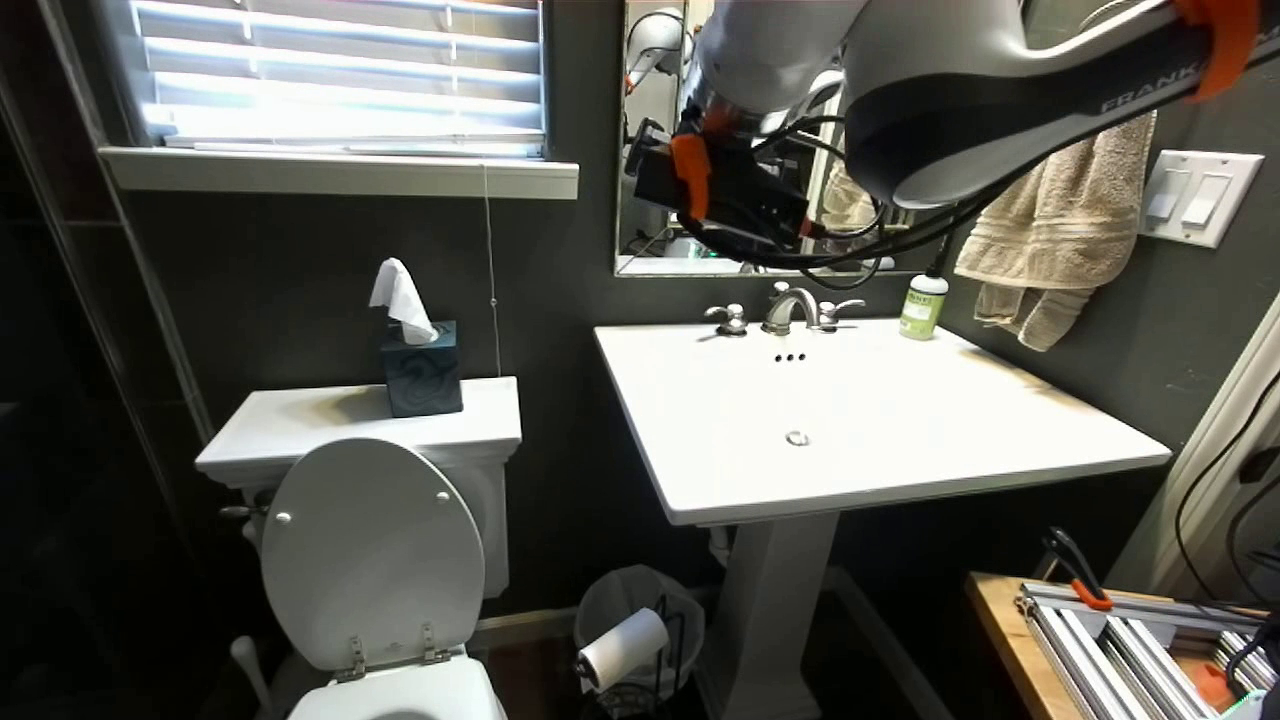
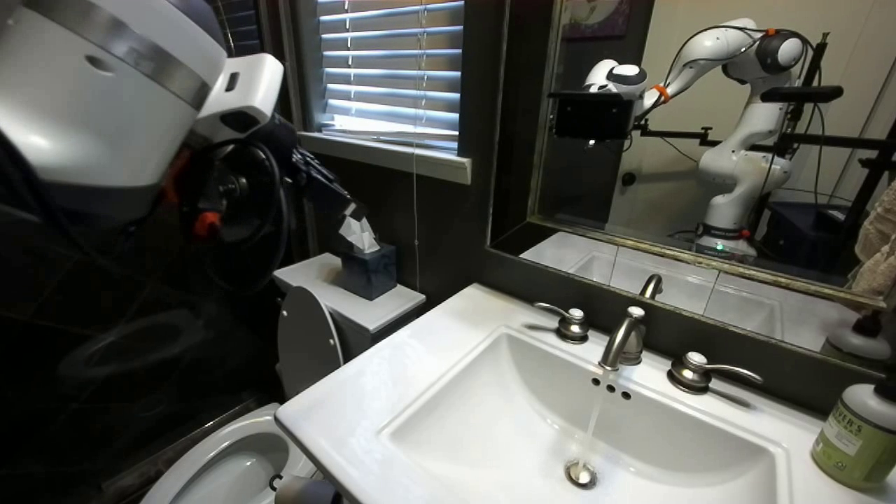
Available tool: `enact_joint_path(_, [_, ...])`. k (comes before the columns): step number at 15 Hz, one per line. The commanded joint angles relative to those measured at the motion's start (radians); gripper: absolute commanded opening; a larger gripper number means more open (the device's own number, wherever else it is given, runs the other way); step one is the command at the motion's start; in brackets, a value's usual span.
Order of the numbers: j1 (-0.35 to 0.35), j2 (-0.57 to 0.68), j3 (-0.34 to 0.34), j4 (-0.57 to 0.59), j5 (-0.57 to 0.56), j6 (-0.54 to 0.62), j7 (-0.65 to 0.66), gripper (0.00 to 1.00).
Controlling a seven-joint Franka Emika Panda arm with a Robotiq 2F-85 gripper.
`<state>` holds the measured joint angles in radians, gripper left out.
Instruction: Turn off the water
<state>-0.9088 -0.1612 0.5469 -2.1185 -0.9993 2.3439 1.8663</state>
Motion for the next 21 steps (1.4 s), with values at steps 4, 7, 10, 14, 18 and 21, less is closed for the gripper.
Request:
enact_joint_path(4, [0.402,0.202,-0.375,0.117,-0.215,-0.239,0.286,1.00])
enact_joint_path(7, [0.540,0.192,-0.520,0.093,-0.172,-0.229,0.249,1.00])
enact_joint_path(10, [0.587,0.227,-0.557,0.119,-0.170,-0.249,0.270,1.00])
enact_joint_path(14, [0.588,0.229,-0.559,0.126,-0.170,-0.253,0.271,1.00])
enact_joint_path(18, [0.645,0.307,-0.609,0.195,-0.202,-0.315,0.397,1.00])
enact_joint_path(21, [0.684,0.375,-0.653,0.251,-0.211,-0.354,0.458,1.00])
